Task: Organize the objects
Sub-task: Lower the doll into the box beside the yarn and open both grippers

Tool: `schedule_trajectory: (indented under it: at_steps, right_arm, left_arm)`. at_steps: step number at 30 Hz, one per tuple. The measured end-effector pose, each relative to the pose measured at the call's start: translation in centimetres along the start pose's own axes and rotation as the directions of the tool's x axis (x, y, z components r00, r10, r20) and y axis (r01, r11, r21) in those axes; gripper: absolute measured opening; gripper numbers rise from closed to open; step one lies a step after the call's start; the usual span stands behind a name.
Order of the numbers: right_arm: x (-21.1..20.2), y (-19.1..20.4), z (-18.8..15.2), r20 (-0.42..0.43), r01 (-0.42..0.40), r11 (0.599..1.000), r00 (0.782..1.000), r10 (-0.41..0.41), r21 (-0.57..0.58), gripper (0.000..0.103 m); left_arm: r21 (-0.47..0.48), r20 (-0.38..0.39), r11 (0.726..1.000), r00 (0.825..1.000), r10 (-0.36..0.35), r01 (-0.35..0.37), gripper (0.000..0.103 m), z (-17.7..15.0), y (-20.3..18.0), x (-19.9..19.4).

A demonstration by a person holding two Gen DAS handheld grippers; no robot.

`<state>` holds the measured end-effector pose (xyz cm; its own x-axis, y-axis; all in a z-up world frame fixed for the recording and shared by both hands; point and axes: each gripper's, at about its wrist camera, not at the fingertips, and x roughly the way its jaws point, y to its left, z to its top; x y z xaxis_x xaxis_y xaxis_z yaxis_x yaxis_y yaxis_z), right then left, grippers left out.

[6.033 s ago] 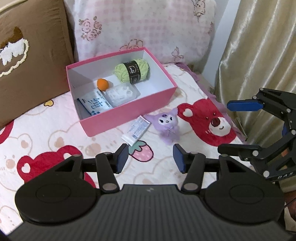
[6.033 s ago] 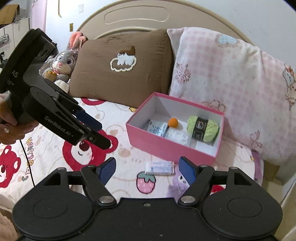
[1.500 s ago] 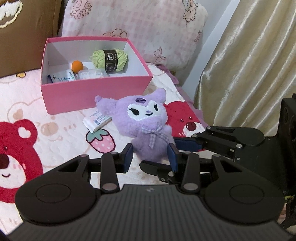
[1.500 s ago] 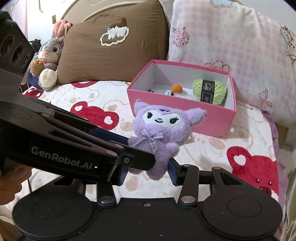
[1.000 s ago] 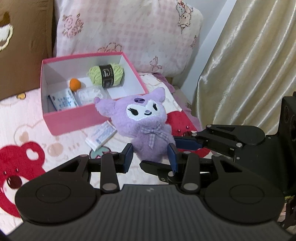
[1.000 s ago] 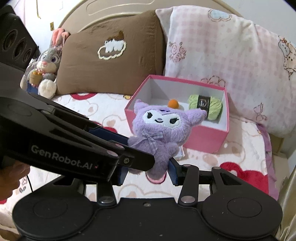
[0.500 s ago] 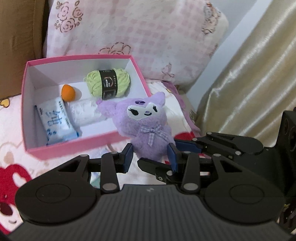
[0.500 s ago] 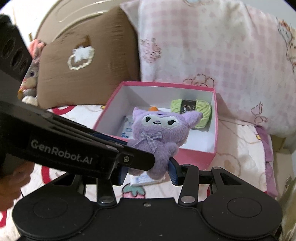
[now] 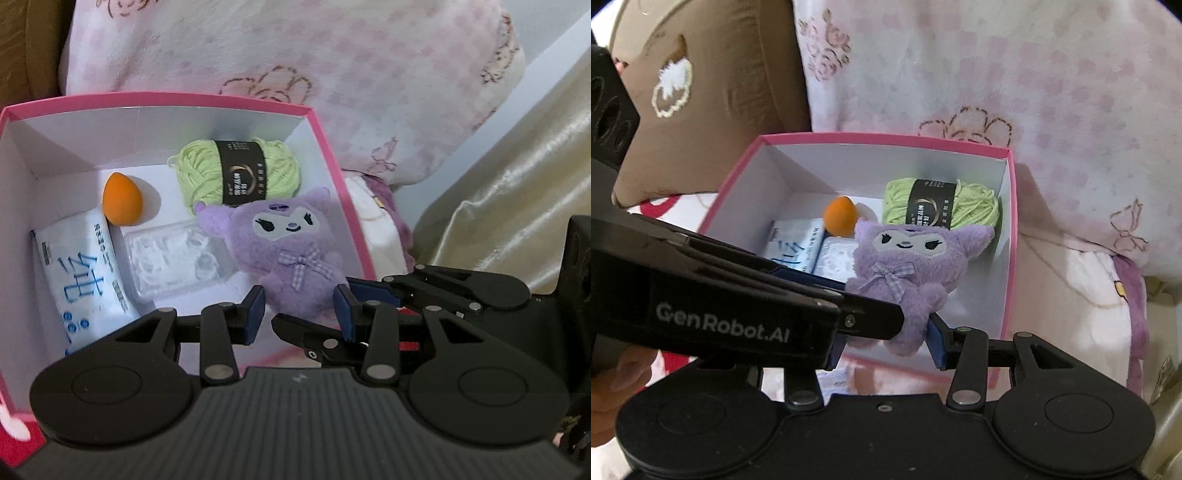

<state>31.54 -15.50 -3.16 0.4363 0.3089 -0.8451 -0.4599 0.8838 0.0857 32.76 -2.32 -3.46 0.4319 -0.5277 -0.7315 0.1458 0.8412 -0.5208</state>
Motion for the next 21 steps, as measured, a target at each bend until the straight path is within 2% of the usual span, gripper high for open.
schedule_trajectory:
  at_steps: [6, 10, 14, 17, 21]
  right_arm:
    - [2.6, -0.7, 0.9, -0.063, 0.033, 0.999, 0.998, -0.031, 0.028, 0.050]
    - [3.0, -0.5, 0.8, -0.089, 0.068, 0.998, 0.994, -0.067, 0.007, 0.052]
    - [2.5, -0.2, 0.5, -0.068, 0.082, 0.996, 0.994, -0.085, -0.038, 0.057]
    - [1.5, -0.5, 0.2, -0.045, 0.042, 0.999, 0.998, -0.043, -0.020, 0.057]
    - [-0.1, -0.6, -0.7, -0.005, 0.023, 0.999, 1.000, -0.023, -0.028, 0.048]
  left_arm:
    - [-0.091, -0.039, 0.996, 0.999, -0.026, 0.022, 0.040, 1.1, 2.1, 2.9]
    - [-0.113, -0.048, 0.993, 0.998, -0.044, 0.038, 0.040, 1.0, 2.6, 3.9]
    - [-0.130, -0.049, 0.991, 0.998, -0.039, 0.032, 0.039, 0.7, 2.9, 4.7]
    - [-0.155, -0.049, 0.988, 0.998, -0.029, 0.021, 0.038, 0.7, 3.4, 5.3]
    - [-0.162, -0.045, 0.987, 0.999, -0.012, 0.004, 0.036, 0.8, 3.2, 5.9]
